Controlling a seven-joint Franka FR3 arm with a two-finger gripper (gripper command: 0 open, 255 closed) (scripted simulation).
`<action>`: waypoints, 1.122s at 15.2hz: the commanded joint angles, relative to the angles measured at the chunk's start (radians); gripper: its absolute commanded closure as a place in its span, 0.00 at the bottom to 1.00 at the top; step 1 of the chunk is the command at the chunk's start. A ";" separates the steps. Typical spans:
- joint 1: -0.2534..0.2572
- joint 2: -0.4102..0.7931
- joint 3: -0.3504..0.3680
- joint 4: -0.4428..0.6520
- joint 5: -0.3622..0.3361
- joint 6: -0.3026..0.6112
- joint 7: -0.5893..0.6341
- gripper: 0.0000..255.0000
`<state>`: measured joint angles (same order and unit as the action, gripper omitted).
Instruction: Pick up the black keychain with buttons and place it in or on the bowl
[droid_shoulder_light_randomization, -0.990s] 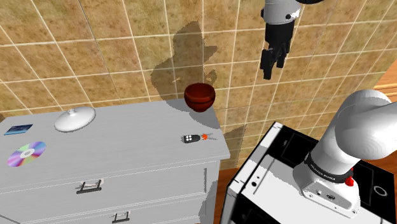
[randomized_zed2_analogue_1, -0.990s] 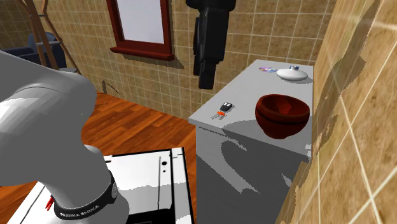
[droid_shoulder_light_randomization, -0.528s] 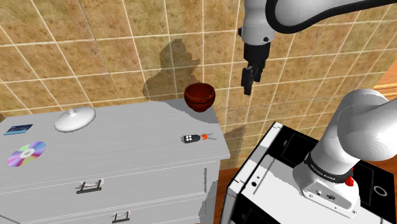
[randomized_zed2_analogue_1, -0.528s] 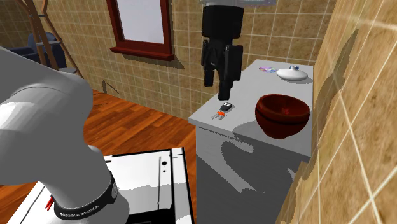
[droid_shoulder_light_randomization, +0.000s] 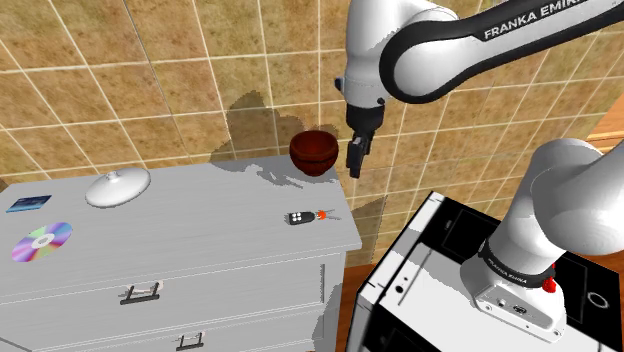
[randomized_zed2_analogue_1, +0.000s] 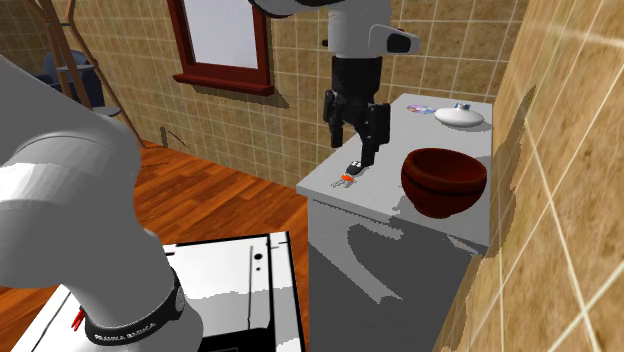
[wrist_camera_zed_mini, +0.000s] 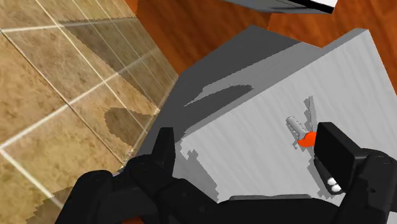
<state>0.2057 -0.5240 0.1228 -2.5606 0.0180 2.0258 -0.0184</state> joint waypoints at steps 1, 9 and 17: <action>0.026 0.050 0.019 -0.006 0.012 0.076 -0.014 0.00; 0.108 0.254 0.091 0.027 0.030 0.313 -0.067 0.00; 0.100 0.337 0.100 -0.009 0.011 0.430 -0.052 0.00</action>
<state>0.3066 -0.1992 0.2205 -2.5665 0.0323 2.4405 -0.0741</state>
